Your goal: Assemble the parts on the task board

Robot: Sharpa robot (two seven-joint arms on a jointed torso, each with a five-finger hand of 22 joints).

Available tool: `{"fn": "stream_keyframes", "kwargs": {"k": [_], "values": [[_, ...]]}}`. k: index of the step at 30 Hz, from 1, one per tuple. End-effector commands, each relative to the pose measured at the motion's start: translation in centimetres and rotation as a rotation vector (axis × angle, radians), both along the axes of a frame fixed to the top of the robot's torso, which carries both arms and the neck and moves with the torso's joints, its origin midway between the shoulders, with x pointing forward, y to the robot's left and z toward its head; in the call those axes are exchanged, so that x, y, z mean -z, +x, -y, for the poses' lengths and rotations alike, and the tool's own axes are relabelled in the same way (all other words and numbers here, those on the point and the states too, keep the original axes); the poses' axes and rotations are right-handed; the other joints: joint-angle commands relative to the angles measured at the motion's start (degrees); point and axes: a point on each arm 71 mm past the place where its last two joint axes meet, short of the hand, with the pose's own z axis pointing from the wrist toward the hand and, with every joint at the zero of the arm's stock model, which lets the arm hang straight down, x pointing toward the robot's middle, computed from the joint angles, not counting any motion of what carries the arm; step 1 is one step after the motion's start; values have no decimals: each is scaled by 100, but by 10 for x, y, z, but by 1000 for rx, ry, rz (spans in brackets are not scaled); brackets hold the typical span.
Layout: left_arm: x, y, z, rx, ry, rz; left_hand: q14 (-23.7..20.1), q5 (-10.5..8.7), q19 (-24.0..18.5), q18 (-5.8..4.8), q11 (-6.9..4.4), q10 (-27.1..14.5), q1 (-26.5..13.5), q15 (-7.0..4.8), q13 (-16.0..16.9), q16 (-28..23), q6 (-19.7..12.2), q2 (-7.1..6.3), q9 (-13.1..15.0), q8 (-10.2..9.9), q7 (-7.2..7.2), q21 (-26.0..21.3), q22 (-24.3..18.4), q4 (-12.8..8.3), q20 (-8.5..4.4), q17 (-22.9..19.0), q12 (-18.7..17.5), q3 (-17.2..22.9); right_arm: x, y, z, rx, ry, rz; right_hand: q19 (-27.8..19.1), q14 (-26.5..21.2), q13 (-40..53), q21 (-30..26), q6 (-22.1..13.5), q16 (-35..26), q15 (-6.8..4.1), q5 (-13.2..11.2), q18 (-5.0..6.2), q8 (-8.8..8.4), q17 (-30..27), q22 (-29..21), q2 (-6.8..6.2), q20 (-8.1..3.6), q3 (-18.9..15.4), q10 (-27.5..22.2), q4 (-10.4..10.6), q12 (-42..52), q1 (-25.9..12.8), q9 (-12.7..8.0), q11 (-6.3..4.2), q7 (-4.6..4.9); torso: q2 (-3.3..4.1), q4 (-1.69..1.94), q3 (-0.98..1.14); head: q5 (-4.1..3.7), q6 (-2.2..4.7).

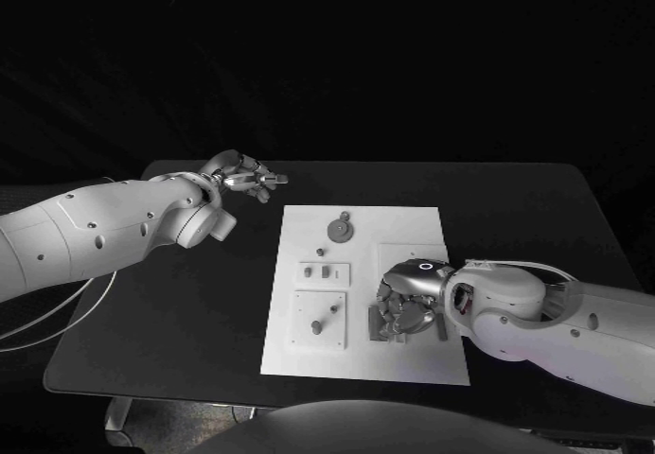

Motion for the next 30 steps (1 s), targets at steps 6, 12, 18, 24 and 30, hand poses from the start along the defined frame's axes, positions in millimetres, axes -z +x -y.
{"fn": "stream_keyframes", "kwargs": {"k": [6, 12, 18, 24, 30], "values": [[0, 0, 1, 15, 2, -3, 26, 4, 38, 78, 0, -36, -9, 18, -8, -30, -42, -52, -5, -11, -15, -29, -7, 15, -9, 9, 1, -12, 3, -5, -6, -51, -10, 35, 53, 67, 67, 31, 58, 23, 15, -24, -10, 57, 24, 55, -35, -6, 45, 94, 11, 68, -4, 42, -7, -4, -1, 3, -3, 5, -29], [0, 0, 1, 15, 2, -3, 26, 3, 39, 77, 0, -37, -10, 18, -9, -32, -42, -52, -5, -11, -15, -30, -7, 18, -8, 11, 1, -14, 7, -7, -8, -60, -24, 36, 62, 86, 100, 32, 68, 25, 17, -23, -10, 69, 44, 55, -29, -11, 50, 124, 15, 93, -7, 57, -12, -11, -2, 3, -4, 4, -42], [0, 0, 1, 14, 2, -3, 25, 3, 39, 78, 1, -38, -8, 19, -10, -34, -43, -52, -5, -10, -15, -32, -7, 20, -8, 13, 1, -15, 8, -6, -8, -62, -37, 66, 68, 97, 111, 32, 73, 26, 19, -23, -10, 76, 51, 56, -16, -16, 61, 137, 13, 101, 3, 68, -17, -16, -3, 4, -6, 6, -49], [0, 0, 1, 15, 2, -6, 25, 3, 39, 77, 1, -38, -8, 19, -11, -35, -43, -51, -5, -10, -15, -33, -7, 22, -8, 14, 1, -16, 7, -3, -7, -54, -39, 99, 80, 125, 138, 35, 81, 30, 21, -23, -10, 85, 85, 57, 13, -24, 75, 165, 7, 120, 19, 84, -24, -23, -2, 2, -4, 14, -52], [1, 0, 1, 16, 3, -10, 24, 1, 39, 77, 2, -40, -13, 20, -12, -39, -43, -50, -5, -10, -14, -36, -7, 28, -7, 17, 1, -20, 8, -2, -6, -56, -54, 104, 90, 138, 143, 38, 87, 31, 23, -23, -10, 91, 92, 59, 35, -30, 81, 174, 1, 122, 27, 95, -28, -27, -2, 1, -3, 24, -45]]}}
